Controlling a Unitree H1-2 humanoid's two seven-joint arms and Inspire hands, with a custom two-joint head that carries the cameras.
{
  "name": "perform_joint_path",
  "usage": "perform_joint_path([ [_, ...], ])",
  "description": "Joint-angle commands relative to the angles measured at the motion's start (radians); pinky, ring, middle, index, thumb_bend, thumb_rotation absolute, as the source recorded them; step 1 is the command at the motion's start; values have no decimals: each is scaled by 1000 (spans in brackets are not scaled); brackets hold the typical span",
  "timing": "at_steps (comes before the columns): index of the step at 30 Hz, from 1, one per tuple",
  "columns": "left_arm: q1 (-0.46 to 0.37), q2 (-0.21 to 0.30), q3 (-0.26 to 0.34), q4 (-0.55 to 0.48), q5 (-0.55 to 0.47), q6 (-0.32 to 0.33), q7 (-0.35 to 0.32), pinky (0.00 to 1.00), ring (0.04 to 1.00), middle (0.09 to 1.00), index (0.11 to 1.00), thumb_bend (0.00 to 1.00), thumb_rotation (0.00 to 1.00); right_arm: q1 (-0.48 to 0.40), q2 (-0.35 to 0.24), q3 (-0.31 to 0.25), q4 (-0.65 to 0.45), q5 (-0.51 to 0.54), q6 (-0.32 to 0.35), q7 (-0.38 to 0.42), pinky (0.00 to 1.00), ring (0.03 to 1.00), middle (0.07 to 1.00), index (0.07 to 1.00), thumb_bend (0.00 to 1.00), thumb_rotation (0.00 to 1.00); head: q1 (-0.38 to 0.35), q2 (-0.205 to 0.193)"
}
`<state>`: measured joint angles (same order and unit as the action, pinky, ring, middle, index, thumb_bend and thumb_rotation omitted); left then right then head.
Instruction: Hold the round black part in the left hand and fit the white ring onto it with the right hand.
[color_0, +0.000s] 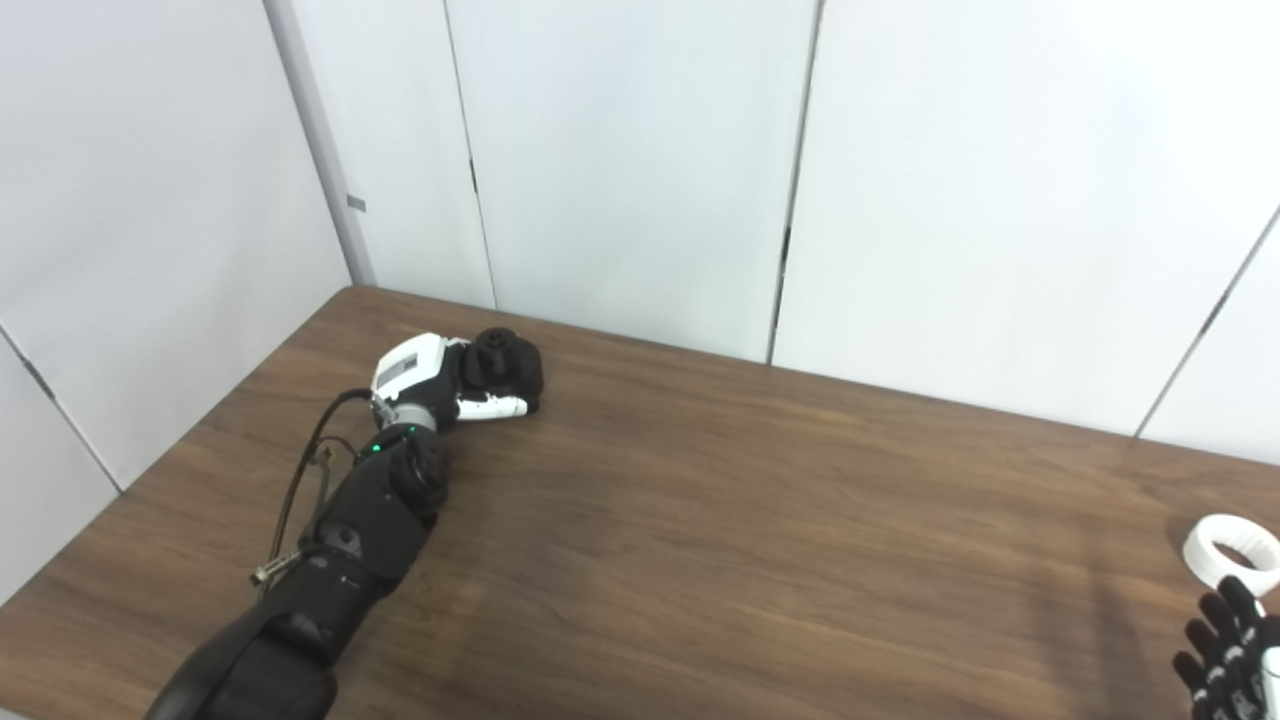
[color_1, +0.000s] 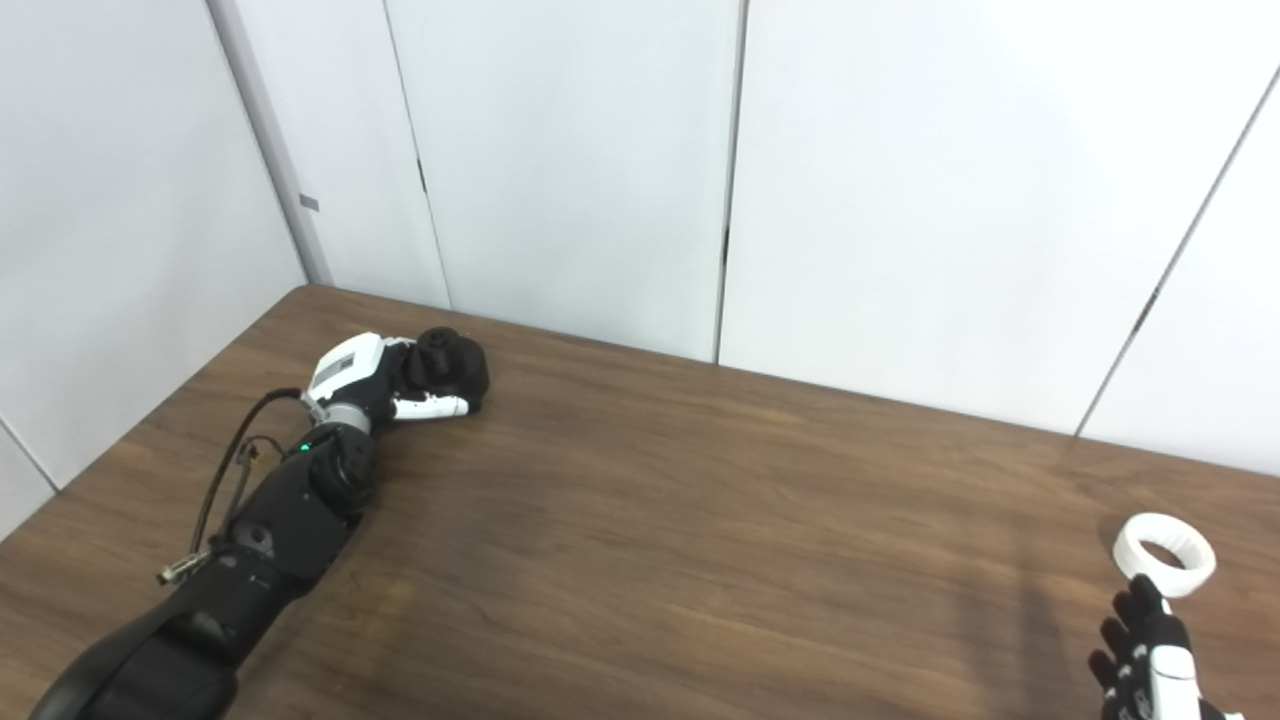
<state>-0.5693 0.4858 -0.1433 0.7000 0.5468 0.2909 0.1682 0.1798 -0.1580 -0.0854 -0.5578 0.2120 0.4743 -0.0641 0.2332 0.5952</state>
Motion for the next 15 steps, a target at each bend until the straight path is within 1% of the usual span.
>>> perform_joint_path([
  [1,-69,22,0,-3,9,-28,39,1000,1000,952,851,1000,547,-10,-16,1,-45,0,-6,-5,1000,1000,1000,1000,330,1000,1,0],
  [10,-79,16,0,15,0,-48,50,1000,991,946,840,1000,540,-8,-18,6,-51,13,-5,-19,1000,1000,1000,1000,313,1000,-1,5],
  [15,-80,12,-1,14,2,-47,61,1000,979,929,794,1000,512,-8,-22,7,-51,16,-6,-20,1000,1000,1000,1000,310,1000,0,8],
])
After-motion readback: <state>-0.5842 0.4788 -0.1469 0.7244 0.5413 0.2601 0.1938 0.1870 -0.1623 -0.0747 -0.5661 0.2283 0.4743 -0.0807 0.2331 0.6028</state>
